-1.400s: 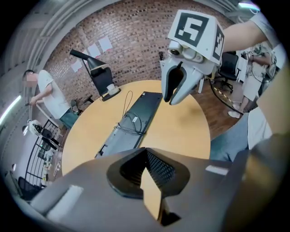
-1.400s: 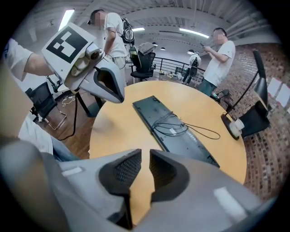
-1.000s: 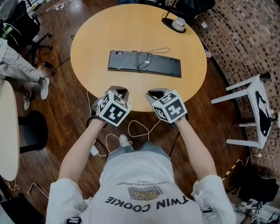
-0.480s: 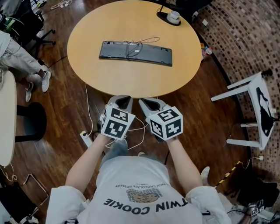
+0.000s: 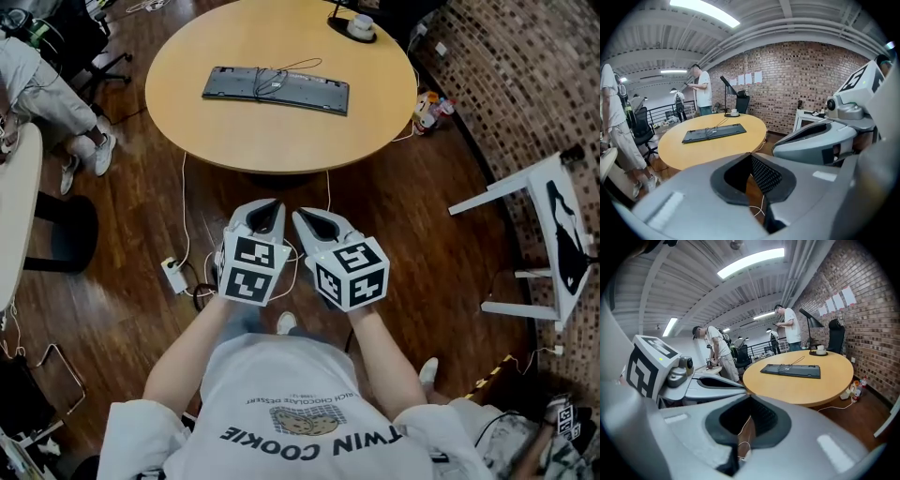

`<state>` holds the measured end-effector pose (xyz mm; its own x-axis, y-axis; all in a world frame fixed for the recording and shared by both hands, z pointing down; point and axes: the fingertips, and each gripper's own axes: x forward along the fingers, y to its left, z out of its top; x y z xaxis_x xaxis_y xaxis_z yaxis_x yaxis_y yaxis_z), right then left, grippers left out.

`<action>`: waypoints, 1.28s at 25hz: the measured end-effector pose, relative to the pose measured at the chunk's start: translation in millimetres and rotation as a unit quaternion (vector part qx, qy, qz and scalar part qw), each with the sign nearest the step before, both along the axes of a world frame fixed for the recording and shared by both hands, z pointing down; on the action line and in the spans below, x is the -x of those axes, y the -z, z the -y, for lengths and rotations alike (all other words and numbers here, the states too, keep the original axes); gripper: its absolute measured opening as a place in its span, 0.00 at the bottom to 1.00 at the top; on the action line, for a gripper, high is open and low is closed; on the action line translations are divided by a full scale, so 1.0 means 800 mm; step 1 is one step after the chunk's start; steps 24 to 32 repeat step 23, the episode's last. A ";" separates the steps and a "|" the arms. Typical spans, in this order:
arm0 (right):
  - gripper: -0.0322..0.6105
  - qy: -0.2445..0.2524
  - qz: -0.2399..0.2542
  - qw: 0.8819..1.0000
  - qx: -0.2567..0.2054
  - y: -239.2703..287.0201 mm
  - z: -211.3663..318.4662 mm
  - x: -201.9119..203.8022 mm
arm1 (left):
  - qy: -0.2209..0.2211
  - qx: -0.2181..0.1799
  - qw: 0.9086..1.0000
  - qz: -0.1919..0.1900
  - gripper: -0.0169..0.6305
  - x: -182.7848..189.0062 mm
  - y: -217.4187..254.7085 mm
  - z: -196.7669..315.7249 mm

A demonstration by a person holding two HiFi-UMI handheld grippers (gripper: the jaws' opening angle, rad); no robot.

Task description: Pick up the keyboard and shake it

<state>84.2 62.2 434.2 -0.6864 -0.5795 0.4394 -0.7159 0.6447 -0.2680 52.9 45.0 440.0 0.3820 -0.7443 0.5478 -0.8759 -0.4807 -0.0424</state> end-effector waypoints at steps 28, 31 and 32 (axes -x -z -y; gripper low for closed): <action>0.05 -0.041 0.007 0.998 -0.043 0.014 -0.100 0.000 | 0.031 -0.048 0.998 -0.012 0.04 0.004 0.023 -0.110; 0.05 -0.041 0.007 0.998 -0.043 0.014 -0.100 0.000 | 0.031 -0.048 0.998 -0.012 0.04 0.004 0.023 -0.110; 0.05 -0.041 0.007 0.998 -0.043 0.014 -0.100 0.000 | 0.031 -0.048 0.998 -0.012 0.04 0.004 0.023 -0.110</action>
